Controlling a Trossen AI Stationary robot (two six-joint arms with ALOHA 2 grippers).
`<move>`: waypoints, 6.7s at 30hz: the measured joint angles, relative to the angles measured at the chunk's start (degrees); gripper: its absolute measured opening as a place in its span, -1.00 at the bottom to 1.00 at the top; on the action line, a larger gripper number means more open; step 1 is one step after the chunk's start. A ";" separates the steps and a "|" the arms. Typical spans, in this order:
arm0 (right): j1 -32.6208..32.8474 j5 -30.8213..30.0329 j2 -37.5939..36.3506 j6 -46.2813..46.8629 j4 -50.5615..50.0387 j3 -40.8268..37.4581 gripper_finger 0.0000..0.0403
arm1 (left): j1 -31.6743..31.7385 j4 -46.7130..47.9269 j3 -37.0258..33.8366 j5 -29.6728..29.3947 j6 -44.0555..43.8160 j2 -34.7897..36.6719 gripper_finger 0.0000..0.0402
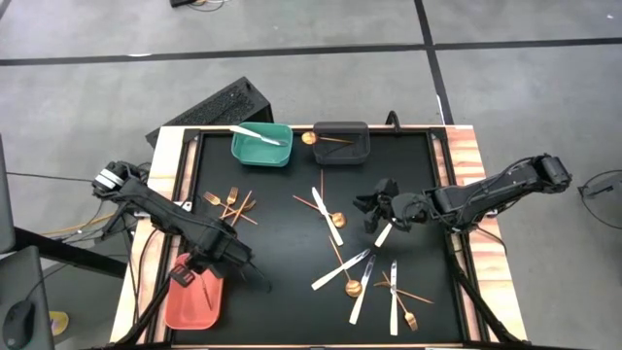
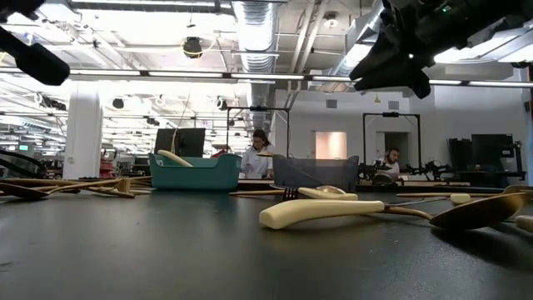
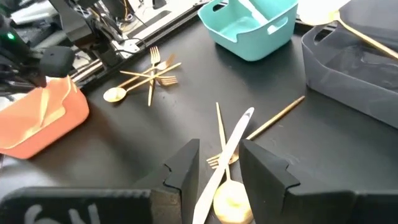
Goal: Sort silverware by color (type)
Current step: Put the gold fork into the orange bin
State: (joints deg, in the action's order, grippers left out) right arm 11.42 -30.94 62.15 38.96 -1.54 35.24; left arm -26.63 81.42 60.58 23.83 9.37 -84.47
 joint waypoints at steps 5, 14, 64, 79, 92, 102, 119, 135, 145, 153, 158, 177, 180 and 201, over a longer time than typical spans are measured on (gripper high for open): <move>-0.34 -0.01 0.04 -0.31 0.38 0.00 -0.27 | 0.11 1.06 0.00 -0.26 -4.22 0.00 -0.61; -0.33 4.39 0.04 -6.54 0.47 0.00 -0.28 | 0.26 3.28 0.22 -5.10 -3.87 4.96 -0.50; -17.11 22.45 8.77 -14.63 -23.47 10.17 -0.28 | 14.14 -93.73 -28.03 -61.06 -17.15 25.75 -0.61; -14.01 22.23 25.71 -21.09 -0.35 12.16 -0.28 | 14.53 -80.24 -25.56 -61.79 -26.32 27.27 -0.61; -11.32 25.26 30.79 -22.93 3.61 14.80 -0.28 | 13.00 -58.94 -24.33 -63.46 -43.77 31.49 -0.62; -15.74 21.40 30.20 -24.17 -6.76 14.84 -0.28 | 13.03 -62.13 -24.30 -71.51 -45.62 22.73 -0.62; -29.70 15.46 18.74 -20.26 -58.13 12.02 -0.28 | 12.71 -65.82 -24.33 -70.14 -50.00 16.92 -0.62; -33.71 20.62 26.24 -22.10 -59.91 6.04 -0.37 | 11.85 -65.54 -24.33 -68.63 -48.97 16.83 -0.62; -31.41 21.23 22.16 -21.83 -60.17 5.55 -0.58 | 11.85 -65.48 -24.33 -67.72 -48.30 16.83 -0.62; -31.56 23.10 16.85 -22.77 -59.20 5.66 -0.38 | 12.00 -65.36 -24.33 -68.06 -48.17 16.83 -0.62; -31.91 23.50 17.60 -22.53 -58.38 4.88 -0.22 | 12.00 -65.36 -24.33 -67.77 -48.17 16.83 -0.62; -33.66 24.47 25.21 -20.84 -57.18 4.15 -0.79 | 11.91 -59.87 -24.33 -64.56 -50.54 16.85 -0.62; -33.66 24.41 23.90 -21.09 -57.24 4.22 -0.85 | 11.91 -59.88 -24.33 -64.66 -50.47 16.85 -0.62; -19.77 19.63 5.86 -17.94 -7.90 1.92 -0.83 | 12.03 -95.87 -33.08 -66.24 -29.03 16.85 -0.37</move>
State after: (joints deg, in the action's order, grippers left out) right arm -8.34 -11.31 68.01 21.02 -9.44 37.16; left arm -14.61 -14.45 27.50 -42.41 -19.66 -67.62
